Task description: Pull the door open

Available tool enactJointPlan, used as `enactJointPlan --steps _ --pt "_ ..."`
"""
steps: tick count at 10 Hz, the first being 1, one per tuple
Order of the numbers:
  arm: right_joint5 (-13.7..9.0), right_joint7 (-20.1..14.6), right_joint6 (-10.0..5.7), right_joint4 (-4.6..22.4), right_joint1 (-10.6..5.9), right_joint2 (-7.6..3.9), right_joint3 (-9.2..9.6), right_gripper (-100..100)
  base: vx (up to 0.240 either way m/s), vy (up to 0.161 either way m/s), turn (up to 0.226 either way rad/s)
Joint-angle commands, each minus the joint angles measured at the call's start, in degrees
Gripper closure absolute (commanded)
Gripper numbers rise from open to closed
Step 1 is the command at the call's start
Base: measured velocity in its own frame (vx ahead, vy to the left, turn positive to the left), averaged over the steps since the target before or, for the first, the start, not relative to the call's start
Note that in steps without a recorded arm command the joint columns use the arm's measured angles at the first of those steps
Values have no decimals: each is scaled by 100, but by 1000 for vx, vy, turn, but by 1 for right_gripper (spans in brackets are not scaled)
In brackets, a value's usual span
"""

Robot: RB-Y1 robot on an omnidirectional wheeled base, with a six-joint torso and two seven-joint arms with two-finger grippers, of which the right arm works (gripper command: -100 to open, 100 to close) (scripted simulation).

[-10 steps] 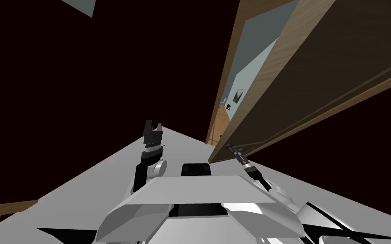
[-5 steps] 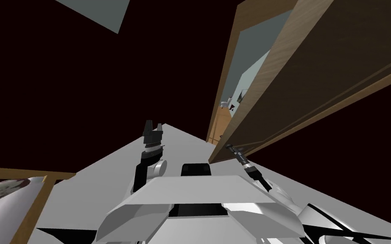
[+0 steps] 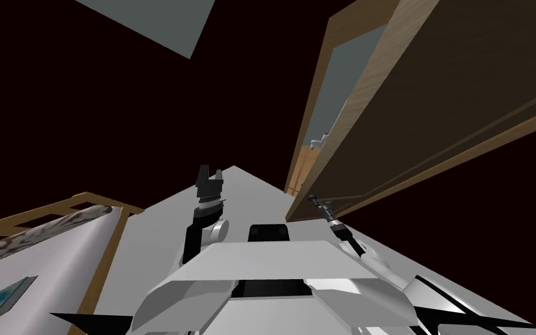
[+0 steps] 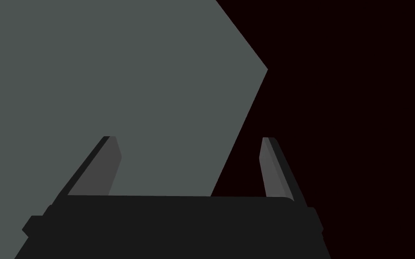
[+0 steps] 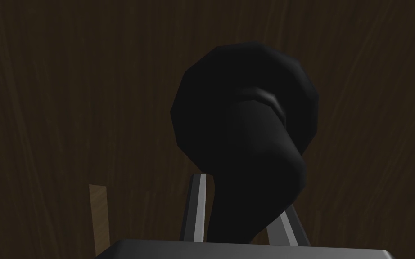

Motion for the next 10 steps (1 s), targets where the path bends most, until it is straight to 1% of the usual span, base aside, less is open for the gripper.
enactJointPlan --steps 1,2,3,6,7,10 --pt "-105 150 177 -106 -41 39 -1 100 -217 -101 193" --pt "-176 232 294 -185 -63 61 -4 100 -228 -119 217" --pt "-212 274 353 -225 -74 72 -6 100 -205 -89 161" --pt "-424 522 704 -461 -140 136 -16 100 -191 -94 188" --pt "-459 562 762 -500 -151 147 -18 100 -180 -82 161" --pt "-649 784 1075 -711 -210 204 -27 100 -211 -74 161"
